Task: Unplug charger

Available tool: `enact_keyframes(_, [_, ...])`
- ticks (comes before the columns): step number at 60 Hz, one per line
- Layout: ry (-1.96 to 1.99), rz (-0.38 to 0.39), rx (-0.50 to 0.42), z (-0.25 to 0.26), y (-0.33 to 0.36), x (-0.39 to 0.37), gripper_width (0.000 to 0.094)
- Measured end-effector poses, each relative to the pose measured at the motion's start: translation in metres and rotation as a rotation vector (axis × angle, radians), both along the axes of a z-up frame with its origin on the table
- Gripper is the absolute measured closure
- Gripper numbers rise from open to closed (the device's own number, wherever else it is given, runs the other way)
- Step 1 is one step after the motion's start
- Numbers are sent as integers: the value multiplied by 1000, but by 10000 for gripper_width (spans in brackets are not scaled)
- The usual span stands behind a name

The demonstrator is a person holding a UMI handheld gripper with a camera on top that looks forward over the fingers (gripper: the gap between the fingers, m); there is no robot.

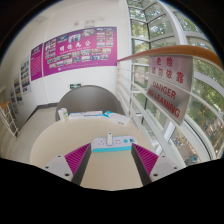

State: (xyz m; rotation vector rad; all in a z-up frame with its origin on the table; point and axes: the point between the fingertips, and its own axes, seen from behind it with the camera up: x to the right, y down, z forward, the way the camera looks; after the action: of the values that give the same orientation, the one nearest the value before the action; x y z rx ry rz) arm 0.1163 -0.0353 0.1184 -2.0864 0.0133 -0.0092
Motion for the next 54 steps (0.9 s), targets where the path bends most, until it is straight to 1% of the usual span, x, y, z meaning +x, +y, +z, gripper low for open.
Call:
enact_keyframes(3, [-13,13,-8,-22,37,-2,121])
enact_keyframes(5, [-14,10,-8,-31,50,-4,147])
enact_keyframes(11, [-3,-3,-21,-58,96,-9,274])
enact_keyframes(18, [-15,-11,-51,-87,123,-6,503])
enact_keyframes(22, [-6,-28,-67,-101,130,-2,707])
enact_keyframes(23, [-5,-38,-56,-100,130,-1,750])
enact_keyframes(24, [-5,-38,-38,-99,133,-2,765])
enact_keyframes(25, [1,-35,-43,-100,133,-2,789])
enact_keyframes(28, [-4,-37,-35,-99,133,-3,806])
enact_keyframes(34, [-7,-27,-38,-99,133,-3,879])
enact_keyframes(40, [-7,-19,-66,-98,132,-4,887])
enact_keyframes(45, [-3,-7,-71,-95,134,-5,888])
enact_keyframes(46, [5,-3,-61,-90,135,-6,890])
enact_keyframes(48, [-11,11,52,-54,143,-5,889])
enact_keyframes(51, [-101,44,217,20,157,-6,889])
enact_keyframes(53, [-112,66,293,70,170,-13,889])
enact_keyframes(54, [-93,75,311,80,174,-12,890])
